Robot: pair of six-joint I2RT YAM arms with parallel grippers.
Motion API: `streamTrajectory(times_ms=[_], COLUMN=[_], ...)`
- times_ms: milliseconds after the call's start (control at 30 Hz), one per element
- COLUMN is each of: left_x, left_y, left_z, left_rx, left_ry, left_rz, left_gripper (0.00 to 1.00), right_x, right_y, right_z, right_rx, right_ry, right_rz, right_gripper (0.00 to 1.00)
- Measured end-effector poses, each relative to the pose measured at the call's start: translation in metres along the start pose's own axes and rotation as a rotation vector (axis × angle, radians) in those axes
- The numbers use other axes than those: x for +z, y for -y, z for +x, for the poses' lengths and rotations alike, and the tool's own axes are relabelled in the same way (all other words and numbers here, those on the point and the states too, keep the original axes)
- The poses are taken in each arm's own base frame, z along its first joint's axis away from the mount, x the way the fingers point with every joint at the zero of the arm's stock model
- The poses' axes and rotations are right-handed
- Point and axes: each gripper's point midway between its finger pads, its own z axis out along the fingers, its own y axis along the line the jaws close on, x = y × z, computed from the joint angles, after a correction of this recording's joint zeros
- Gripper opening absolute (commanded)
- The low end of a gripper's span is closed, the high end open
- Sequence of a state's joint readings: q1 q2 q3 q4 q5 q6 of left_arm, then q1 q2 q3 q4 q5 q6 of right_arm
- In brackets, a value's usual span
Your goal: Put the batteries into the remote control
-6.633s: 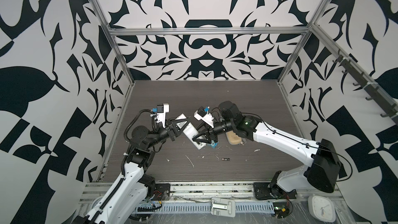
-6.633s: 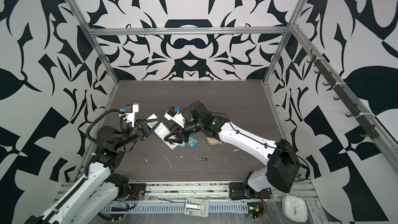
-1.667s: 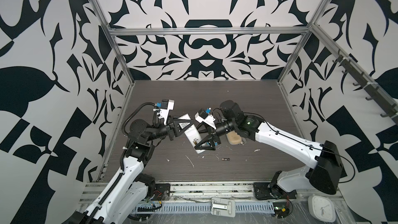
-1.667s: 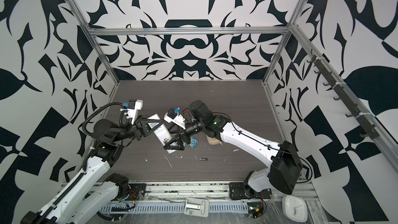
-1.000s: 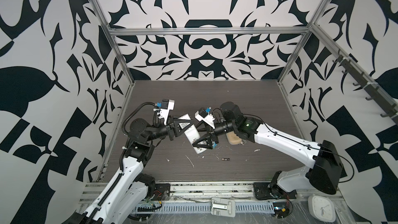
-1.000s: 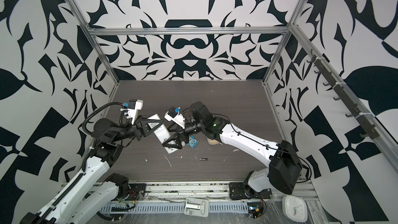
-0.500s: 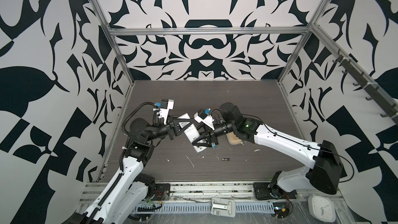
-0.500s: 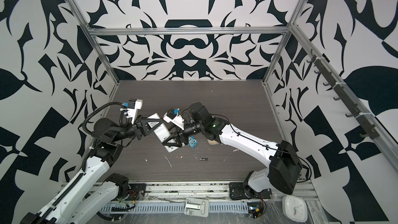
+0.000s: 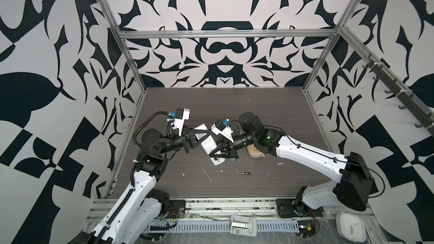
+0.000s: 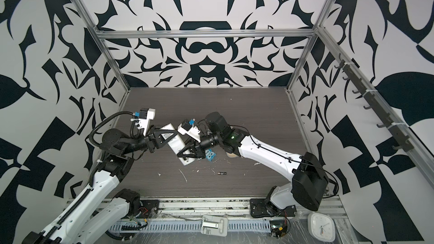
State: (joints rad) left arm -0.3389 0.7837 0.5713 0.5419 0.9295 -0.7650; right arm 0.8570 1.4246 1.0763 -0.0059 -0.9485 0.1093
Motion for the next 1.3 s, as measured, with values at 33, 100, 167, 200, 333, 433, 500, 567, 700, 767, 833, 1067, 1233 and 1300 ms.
streamTrajectory(times_ms=[33,100,167,200,333,433,500,567,700,767,833,1067,1233,1300], left_x=[0.0,0.0,0.0,0.0,0.0,0.0,0.0,0.0,-0.001,-0.002,-0.002,-0.003,-0.003,-0.003], left_y=[0.0,0.0,0.0,0.0,0.0,-0.002,-0.006,-0.011,-0.017,-0.018,-0.02,-0.025,-0.026,-0.027], left_z=[0.0,0.0,0.0,0.001,0.001,0.003,0.005,0.006,0.005,0.005,0.006,0.008,0.01,0.01], left_rx=[0.001,0.004,0.005,0.007,0.014,0.021,0.009,-0.018,-0.042,-0.047,-0.051,-0.063,-0.066,-0.067], left_ry=[-0.001,-0.002,-0.003,-0.003,-0.005,-0.011,-0.013,-0.013,-0.008,-0.006,-0.006,-0.009,-0.013,-0.013], left_rz=[0.001,0.002,0.002,0.002,0.0,-0.007,-0.022,-0.05,-0.088,-0.103,-0.113,-0.138,-0.141,-0.142], left_gripper=[0.0,0.0,0.0,0.0,0.0,0.0,0.0,0.0,0.0,0.0,0.0,0.0,0.0,0.0], right_x=[0.0,0.001,0.001,0.001,0.001,0.003,0.003,0.003,0.001,0.0,0.0,-0.011,-0.015,-0.014], right_y=[0.0,0.001,0.001,0.001,0.003,0.003,0.005,0.01,0.018,0.021,0.023,0.015,0.01,0.013], right_z=[0.0,0.001,0.001,0.001,0.002,0.005,0.006,0.009,0.013,0.015,0.017,0.019,0.017,0.018], right_rx=[0.0,0.001,0.001,0.001,-0.006,-0.012,-0.024,-0.028,-0.038,-0.036,-0.036,-0.056,-0.064,-0.05], right_ry=[0.0,0.0,0.0,0.0,-0.004,-0.014,-0.019,-0.026,-0.034,-0.038,-0.042,-0.026,-0.01,-0.011], right_rz=[-0.002,-0.002,-0.001,0.0,0.01,0.019,0.04,0.082,0.135,0.152,0.166,0.192,0.198,0.199], right_gripper=[0.05,0.0,0.0,0.0,0.01,0.27,0.44,0.57,0.7,0.77,0.82,0.82,0.71,0.69])
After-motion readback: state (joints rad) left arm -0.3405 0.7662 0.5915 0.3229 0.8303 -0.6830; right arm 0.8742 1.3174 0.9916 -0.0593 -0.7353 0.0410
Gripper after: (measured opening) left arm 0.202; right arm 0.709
